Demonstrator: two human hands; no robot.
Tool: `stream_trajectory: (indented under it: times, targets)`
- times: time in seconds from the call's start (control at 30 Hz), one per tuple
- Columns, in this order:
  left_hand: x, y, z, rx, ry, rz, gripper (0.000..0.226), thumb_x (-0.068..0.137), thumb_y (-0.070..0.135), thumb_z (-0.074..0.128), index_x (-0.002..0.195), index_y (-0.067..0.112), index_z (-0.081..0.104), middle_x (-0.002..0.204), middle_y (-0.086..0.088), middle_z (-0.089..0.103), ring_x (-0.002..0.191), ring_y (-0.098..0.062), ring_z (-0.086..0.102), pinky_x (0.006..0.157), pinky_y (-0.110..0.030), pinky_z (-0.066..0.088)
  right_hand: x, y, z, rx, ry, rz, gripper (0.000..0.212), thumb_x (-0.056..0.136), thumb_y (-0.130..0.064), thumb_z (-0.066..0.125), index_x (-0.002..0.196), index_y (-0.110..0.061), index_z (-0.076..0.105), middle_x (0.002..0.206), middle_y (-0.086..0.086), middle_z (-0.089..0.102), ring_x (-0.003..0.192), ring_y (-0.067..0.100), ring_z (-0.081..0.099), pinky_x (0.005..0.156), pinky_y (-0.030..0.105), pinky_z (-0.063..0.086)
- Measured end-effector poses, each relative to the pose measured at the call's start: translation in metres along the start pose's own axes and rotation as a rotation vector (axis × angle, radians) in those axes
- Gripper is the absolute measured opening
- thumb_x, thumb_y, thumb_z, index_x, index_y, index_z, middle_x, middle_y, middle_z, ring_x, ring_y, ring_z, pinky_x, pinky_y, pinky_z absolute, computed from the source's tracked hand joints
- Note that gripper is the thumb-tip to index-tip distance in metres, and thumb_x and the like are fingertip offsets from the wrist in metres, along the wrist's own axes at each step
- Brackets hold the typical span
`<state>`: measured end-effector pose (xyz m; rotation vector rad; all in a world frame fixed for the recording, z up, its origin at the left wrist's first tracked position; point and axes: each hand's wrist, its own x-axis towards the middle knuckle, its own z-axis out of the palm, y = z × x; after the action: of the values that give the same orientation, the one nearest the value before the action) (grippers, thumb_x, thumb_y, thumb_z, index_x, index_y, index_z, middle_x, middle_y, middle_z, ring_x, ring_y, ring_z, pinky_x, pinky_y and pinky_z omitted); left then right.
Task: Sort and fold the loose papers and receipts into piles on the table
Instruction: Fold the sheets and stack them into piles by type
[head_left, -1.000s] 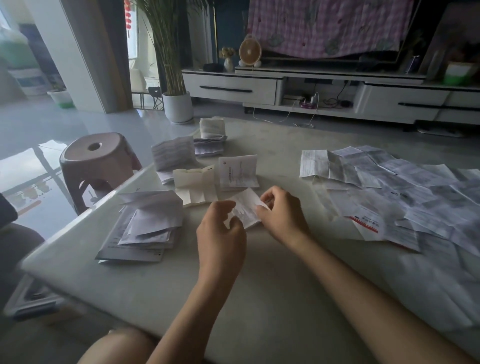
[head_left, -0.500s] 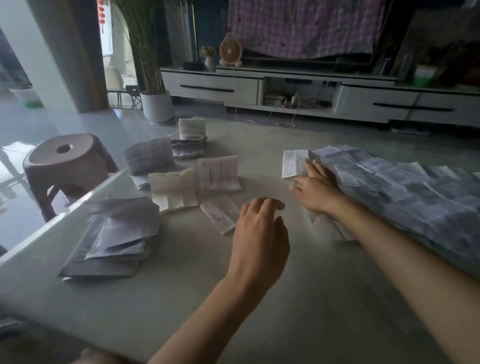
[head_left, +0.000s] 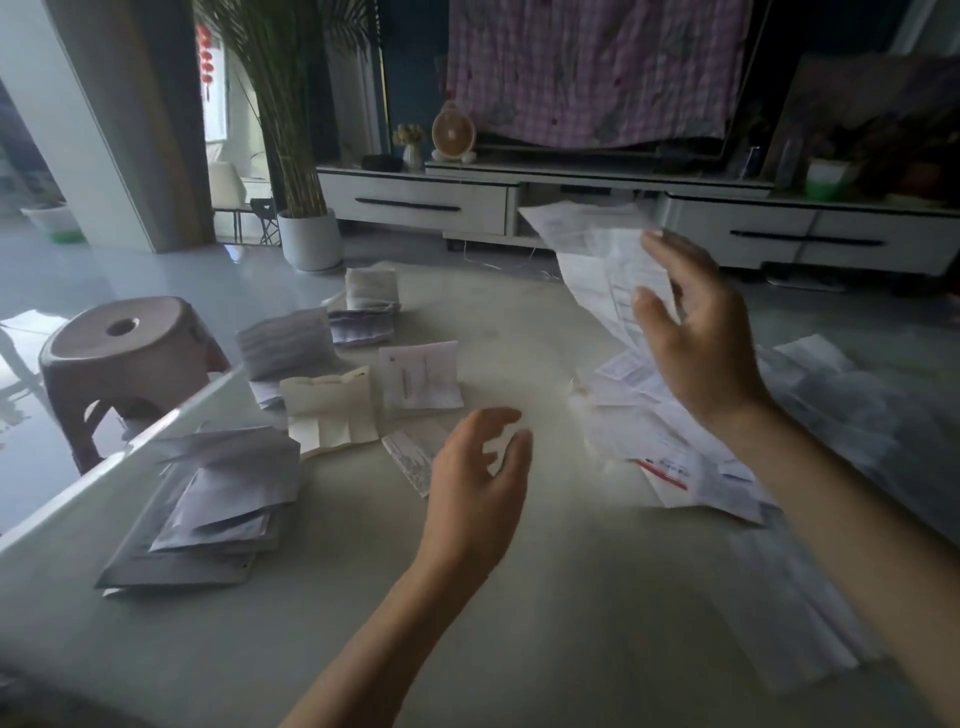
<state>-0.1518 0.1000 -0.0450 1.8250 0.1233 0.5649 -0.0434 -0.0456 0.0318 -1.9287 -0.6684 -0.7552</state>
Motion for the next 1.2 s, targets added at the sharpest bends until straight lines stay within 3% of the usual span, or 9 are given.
stream_trajectory:
  times: [0.3,0.63,0.7,0.83,0.93,1.0,1.07,1.13,1.2]
  targets:
    - [-0.009,0.021,0.009,-0.464,-0.186,-0.319,0.015,0.088,0.021,0.054,0.102,0.019,0.060,0.117,-0.008,0.062,0.110,-0.019,0.059,0.091,-0.032,0.049,0.005,-0.046,-0.088,0.490,0.256,0.336,0.055,0.081,-0.012,0.061,0.134,-0.013,0.048,0.129,0.003,0.057,0.114,0.011,0.058,0.101,0.038,0.046]
    - [0.087,0.110,0.060,-0.215,-0.385,-0.058,0.093,0.065,0.032,0.082,0.142,0.024,0.030,0.142,-0.005,0.041,0.127,-0.023,0.042,0.101,-0.032,0.038,0.089,-0.085,-0.149,0.677,0.271,0.373,0.041,0.084,-0.001,0.057,0.125,-0.006,0.057,0.110,0.009,0.063,0.094,0.018,0.061,0.080,0.030,0.051]
    - [0.102,0.135,0.063,-0.231,-0.422,0.016,0.087,0.066,0.022,0.082,0.138,0.020,0.034,0.130,-0.007,0.051,0.114,-0.020,0.053,0.087,-0.025,0.047,0.111,-0.096,-0.170,0.715,0.297,0.367,0.039,0.084,0.000,0.056,0.122,-0.003,0.058,0.109,0.011,0.064,0.101,0.024,0.060,0.089,0.036,0.051]
    - [0.110,0.160,0.054,-0.248,-0.507,0.062,0.057,0.065,0.009,0.078,0.118,0.011,0.057,0.102,-0.006,0.069,0.092,-0.017,0.066,0.084,-0.029,0.053,0.134,-0.094,-0.197,0.713,0.336,0.393,0.015,0.083,0.006,0.051,0.092,0.015,0.059,0.074,0.012,0.051,0.065,0.018,0.048,0.059,0.028,0.038]
    - [0.104,0.177,0.048,-0.245,-0.594,0.107,0.025,0.071,0.008,0.073,0.094,0.012,0.066,0.088,-0.002,0.072,0.085,-0.017,0.067,0.077,-0.029,0.056,0.141,-0.077,-0.219,0.722,0.347,0.519,0.018,0.086,0.001,0.051,0.070,-0.007,0.055,0.072,0.010,0.056,0.064,0.021,0.055,0.058,0.029,0.044]
    - [0.098,0.188,0.048,-0.236,-0.591,0.099,0.012,0.082,0.008,0.066,0.094,0.008,0.066,0.090,-0.006,0.069,0.086,-0.020,0.067,0.075,-0.032,0.057,0.139,-0.064,-0.229,0.656,0.340,0.620,0.011,0.086,-0.007,0.056,0.096,-0.007,0.060,0.092,0.013,0.061,0.079,0.025,0.060,0.059,0.030,0.049]
    - [0.093,0.200,0.048,-0.245,-0.568,0.108,0.009,0.085,0.011,0.060,0.093,0.007,0.065,0.088,-0.007,0.068,0.086,-0.022,0.066,0.079,-0.037,0.057,0.130,-0.050,-0.233,0.292,0.227,0.679,0.052,0.088,-0.021,0.059,0.135,-0.009,0.041,0.130,0.015,0.050,0.108,0.027,0.055,0.078,0.035,0.050]
    - [0.090,0.214,0.049,-0.256,-0.538,0.135,0.011,0.086,0.012,0.060,0.094,0.007,0.066,0.091,-0.008,0.068,0.088,-0.024,0.065,0.085,-0.042,0.054,0.116,-0.053,-0.236,-0.138,0.190,0.515,0.066,0.089,-0.032,0.057,0.144,-0.012,0.028,0.147,0.012,0.033,0.130,0.029,0.038,0.101,0.039,0.039]
    - [0.087,0.228,0.051,-0.258,-0.519,0.179,0.013,0.086,0.013,0.061,0.096,0.009,0.067,0.093,-0.009,0.068,0.089,-0.023,0.065,0.085,-0.042,0.053,0.098,-0.077,-0.235,-0.307,0.187,0.193,0.052,0.090,-0.035,0.056,0.134,-0.010,0.046,0.141,0.011,0.042,0.129,0.026,0.041,0.099,0.029,0.036]
